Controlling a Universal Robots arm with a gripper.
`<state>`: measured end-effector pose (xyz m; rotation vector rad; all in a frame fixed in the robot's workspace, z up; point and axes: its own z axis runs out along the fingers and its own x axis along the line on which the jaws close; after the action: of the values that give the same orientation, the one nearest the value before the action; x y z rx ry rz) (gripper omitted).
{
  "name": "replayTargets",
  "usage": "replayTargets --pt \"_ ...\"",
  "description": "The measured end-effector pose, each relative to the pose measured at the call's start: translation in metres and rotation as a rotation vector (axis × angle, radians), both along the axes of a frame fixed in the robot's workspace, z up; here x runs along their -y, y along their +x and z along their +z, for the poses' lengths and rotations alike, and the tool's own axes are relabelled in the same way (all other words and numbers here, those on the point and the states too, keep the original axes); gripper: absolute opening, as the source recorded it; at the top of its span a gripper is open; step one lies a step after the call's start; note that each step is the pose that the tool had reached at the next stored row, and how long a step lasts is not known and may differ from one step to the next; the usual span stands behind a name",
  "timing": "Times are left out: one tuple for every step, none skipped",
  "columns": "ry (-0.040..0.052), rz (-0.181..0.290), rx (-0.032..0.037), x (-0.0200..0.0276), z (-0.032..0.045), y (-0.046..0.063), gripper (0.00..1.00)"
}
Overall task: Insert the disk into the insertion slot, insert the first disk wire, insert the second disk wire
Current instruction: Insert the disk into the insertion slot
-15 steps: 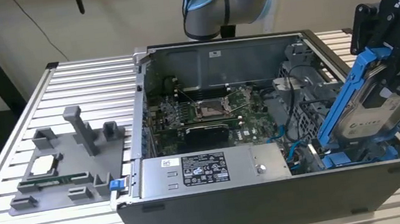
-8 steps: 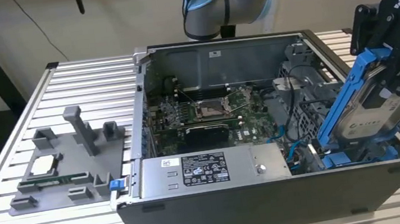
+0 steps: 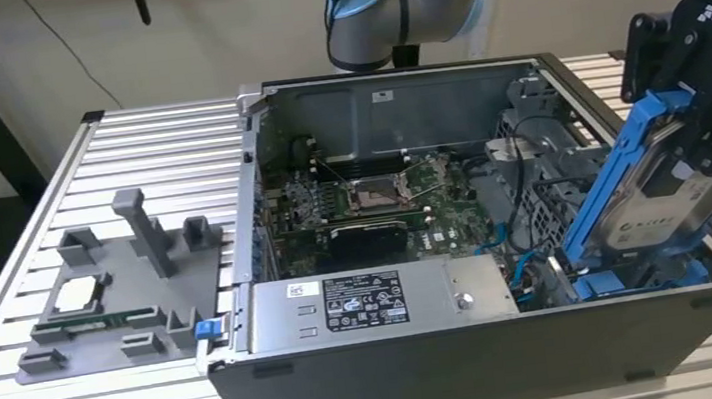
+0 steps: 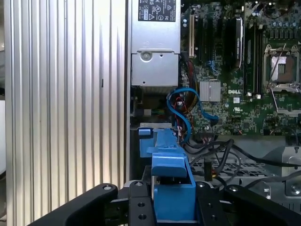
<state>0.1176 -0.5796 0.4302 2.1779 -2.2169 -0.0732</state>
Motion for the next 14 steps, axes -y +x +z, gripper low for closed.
replayTargets --pt "0.0011 0.000 0.0000 0.0000 -0.0006 0.000 0.00" --pt "0.0024 0.000 0.0000 0.0000 -0.0012 0.000 0.00" --pt "0.0037 0.000 0.0000 0.0000 -0.0018 0.000 0.00" --pt "0.0054 0.000 0.0000 0.0000 -0.0026 0.000 0.00" --pt "0.0073 0.000 0.0000 0.0000 -0.0035 0.000 0.00" --pt "0.0093 0.000 0.0000 0.0000 -0.0045 0.000 0.00" --pt "0.0113 0.000 0.0000 0.0000 -0.0055 0.001 0.00" --pt "0.0133 0.000 0.0000 0.0000 -0.0068 0.001 0.00" --pt "0.0149 0.000 0.0000 0.0000 -0.0081 0.001 0.00" --pt "0.0163 0.000 0.0000 0.0000 -0.0092 0.001 0.00" --pt "0.0177 0.001 0.0000 0.0000 -0.0104 0.002 0.00" --pt "0.0188 0.001 0.0000 0.0000 -0.0116 0.003 0.00" --pt "0.0198 0.001 0.0000 0.0000 -0.0127 0.004 0.00" --pt "0.0206 0.001 0.0000 0.0000 -0.0139 0.004 0.00"
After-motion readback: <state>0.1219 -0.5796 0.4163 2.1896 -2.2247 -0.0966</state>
